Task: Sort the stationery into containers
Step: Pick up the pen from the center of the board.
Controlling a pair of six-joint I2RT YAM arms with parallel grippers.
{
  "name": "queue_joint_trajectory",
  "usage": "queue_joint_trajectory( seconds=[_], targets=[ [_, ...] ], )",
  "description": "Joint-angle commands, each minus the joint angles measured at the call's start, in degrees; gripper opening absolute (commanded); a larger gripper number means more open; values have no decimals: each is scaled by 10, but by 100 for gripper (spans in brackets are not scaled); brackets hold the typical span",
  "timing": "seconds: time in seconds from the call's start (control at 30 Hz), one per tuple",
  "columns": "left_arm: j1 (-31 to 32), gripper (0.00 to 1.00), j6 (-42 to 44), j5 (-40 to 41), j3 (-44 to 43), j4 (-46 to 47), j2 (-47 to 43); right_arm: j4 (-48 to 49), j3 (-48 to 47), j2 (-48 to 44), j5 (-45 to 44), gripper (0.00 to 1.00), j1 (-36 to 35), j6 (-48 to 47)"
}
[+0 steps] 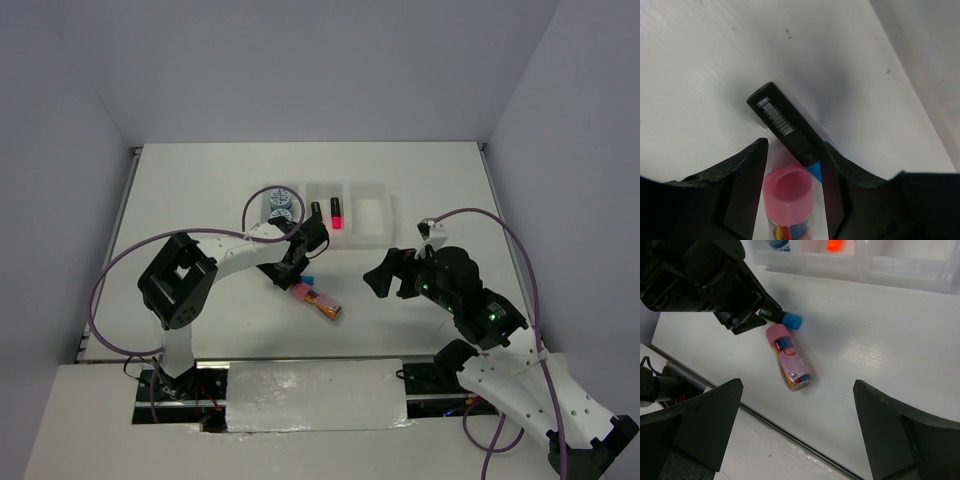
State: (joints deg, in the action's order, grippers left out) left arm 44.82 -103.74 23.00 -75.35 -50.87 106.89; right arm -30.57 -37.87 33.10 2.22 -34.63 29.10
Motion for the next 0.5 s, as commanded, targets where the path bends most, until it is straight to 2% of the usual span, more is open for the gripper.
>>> queue_joint_trajectory(
  seconds=[0.0, 0.17, 0.2, 0.37, 0.47],
  targets=[
    [3, 58, -13, -9, 23, 12, 5, 15, 0, -4, 0, 100, -4, -2],
    [3, 56, -15, -11, 39, 30, 14, 18, 4, -5, 3, 100, -5, 2],
    [3, 52, -15, -12, 39, 32, 20, 18, 3, -7, 3, 100, -5, 3],
    [2, 48, -17, -8, 47, 52, 24, 8, -1, -13, 0, 100, -4, 0],
    [-1, 39, -15, 5, 38, 50, 28, 0, -3, -16, -5, 100, -5, -1]
  ],
)
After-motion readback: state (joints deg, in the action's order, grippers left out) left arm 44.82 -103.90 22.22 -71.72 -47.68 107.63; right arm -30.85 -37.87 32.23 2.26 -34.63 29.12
